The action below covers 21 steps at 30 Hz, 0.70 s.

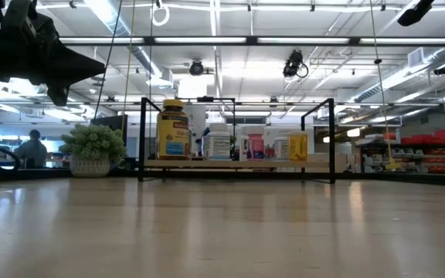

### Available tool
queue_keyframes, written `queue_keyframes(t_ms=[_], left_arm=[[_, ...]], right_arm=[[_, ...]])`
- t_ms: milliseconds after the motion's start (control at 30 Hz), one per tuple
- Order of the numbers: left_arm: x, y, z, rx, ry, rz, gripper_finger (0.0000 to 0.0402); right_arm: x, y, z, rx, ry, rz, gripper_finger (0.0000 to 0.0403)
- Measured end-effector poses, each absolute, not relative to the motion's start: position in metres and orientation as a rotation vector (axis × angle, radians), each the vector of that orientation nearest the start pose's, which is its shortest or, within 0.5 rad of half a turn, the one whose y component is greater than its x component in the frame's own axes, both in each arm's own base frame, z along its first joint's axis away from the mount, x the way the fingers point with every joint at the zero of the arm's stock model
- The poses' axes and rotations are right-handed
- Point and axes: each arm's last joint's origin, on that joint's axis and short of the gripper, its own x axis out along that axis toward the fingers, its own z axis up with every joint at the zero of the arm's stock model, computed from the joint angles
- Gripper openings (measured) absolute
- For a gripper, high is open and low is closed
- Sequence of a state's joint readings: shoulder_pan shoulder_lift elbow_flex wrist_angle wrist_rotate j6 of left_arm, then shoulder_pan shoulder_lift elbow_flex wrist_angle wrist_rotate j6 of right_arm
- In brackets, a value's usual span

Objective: Pick and place medicine bottles onto shelf by color
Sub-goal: Return to Home Position

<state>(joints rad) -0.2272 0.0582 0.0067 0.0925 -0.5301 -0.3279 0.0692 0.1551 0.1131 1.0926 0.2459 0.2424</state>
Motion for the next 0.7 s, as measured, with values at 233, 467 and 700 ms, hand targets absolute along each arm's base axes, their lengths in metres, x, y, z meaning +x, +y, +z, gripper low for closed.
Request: queue_keyframes(t_ms=[233, 467, 700], left_arm=[[0.0977, -0.0076, 0.1700, -0.341, -0.088, 0.294, 0.0036], [0.0977, -0.0076, 0.1699, -0.340, -0.087, 0.294, 0.0024], [0.0977, -0.0076, 0.1700, -0.341, -0.088, 0.294, 0.0031]], right_arm=[[0.0544, -0.0033, 0.2771, 0.384, -1.057, -0.034, 0.0008], [0.0544, -0.0033, 0.2771, 0.385, -1.057, -0.033, 0.0008], [0.0544, -0.0033, 0.2771, 0.384, -1.057, -0.033, 0.0008]])
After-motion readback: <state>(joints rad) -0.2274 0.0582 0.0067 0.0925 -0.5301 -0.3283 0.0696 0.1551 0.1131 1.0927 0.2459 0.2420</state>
